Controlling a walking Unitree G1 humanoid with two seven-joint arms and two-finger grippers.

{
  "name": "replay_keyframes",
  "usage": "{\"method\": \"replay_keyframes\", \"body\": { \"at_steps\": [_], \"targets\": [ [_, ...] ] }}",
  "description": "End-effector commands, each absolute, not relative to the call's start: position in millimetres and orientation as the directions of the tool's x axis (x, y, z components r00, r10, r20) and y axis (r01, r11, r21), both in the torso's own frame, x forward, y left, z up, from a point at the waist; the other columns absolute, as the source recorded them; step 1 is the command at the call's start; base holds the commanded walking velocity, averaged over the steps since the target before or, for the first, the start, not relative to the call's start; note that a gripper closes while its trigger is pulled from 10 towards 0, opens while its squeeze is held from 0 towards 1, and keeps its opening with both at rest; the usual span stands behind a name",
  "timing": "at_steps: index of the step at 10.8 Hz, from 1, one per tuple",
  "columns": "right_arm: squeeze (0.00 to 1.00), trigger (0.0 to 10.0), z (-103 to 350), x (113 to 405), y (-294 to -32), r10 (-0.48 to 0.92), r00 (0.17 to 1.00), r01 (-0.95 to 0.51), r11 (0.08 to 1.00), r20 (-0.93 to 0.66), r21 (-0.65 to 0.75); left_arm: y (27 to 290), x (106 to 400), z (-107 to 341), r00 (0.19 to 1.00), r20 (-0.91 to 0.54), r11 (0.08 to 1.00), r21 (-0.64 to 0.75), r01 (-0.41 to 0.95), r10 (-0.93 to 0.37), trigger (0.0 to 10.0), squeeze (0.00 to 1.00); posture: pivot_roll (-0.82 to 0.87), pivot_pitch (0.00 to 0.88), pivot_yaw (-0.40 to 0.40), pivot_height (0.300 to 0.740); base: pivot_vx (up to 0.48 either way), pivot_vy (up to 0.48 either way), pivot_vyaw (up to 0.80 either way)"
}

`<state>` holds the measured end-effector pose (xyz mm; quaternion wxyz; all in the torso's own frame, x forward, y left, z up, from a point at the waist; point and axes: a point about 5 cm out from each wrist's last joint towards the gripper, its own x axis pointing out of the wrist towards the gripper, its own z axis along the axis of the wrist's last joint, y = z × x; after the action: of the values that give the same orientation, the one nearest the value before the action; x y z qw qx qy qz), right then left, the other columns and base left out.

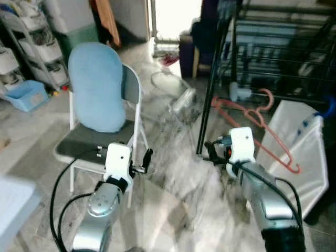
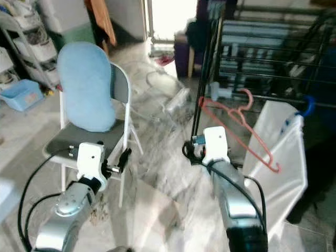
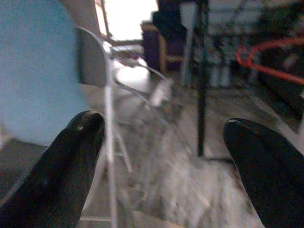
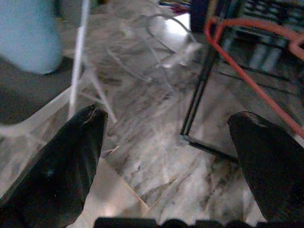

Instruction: Hang hanger

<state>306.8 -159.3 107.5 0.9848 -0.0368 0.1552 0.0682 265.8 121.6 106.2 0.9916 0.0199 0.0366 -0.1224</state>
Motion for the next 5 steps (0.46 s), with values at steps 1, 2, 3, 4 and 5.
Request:
{"method": "replay_keyframes", "body": {
  "at_steps": [1, 2, 3, 4, 5],
  "targets": [
    [0.0, 10.0, 110.1, 309.7, -158.7, 0.121, 0.947, -0.142, 0.988, -0.296, -0.051, 122.4, 263.6, 102.3, 0.968, -0.089, 0.971, 0.03, 0.236, -0.233, 10.0, 0.0, -0.02, 0.0, 0.026, 0.74, -0.36, 0.0, 0.0],
    [0.0, 10.0, 108.8, 311.5, -151.8, 0.13, 0.947, -0.165, 0.982, -0.295, -0.097, 122.5, 263.5, 101.4, 0.97, -0.091, 0.973, 0.031, 0.231, -0.227, 10.0, 0.0, -0.01, 0.0, 0.028, 0.74, -0.364, 0.0, 0.0],
    [0.0, 10.0, 109.5, 311.6, -145.2, 0.161, 0.948, -0.175, 0.984, -0.275, -0.024, 121.7, 264.0, 102.1, 0.97, -0.087, 0.972, 0.033, 0.232, -0.228, 10.0, 0.0, -0.01, 0.0, 0.027, 0.74, -0.36, 0.0, 0.0],
    [0.0, 10.0, 112.0, 313.5, -140.5, 0.162, 0.952, -0.187, 0.98, -0.26, -0.074, 121.9, 265.6, 103.3, 0.971, -0.084, 0.973, 0.036, 0.23, -0.226, 10.0, 0.0, 0.0, 0.0, 0.03, 0.74, -0.364, 0.0, 0.0],
    [0.0, 10.0, 110.0, 314.2, -137.7, 0.174, 0.944, -0.2, 0.978, -0.28, -0.064, 121.9, 266.3, 104.0, 0.972, -0.08, 0.974, 0.036, 0.223, -0.22, 10.0, 0.0, 0.0, 0.0, 0.029, 0.74, -0.364, 0.0, 0.0]
  ]
}}
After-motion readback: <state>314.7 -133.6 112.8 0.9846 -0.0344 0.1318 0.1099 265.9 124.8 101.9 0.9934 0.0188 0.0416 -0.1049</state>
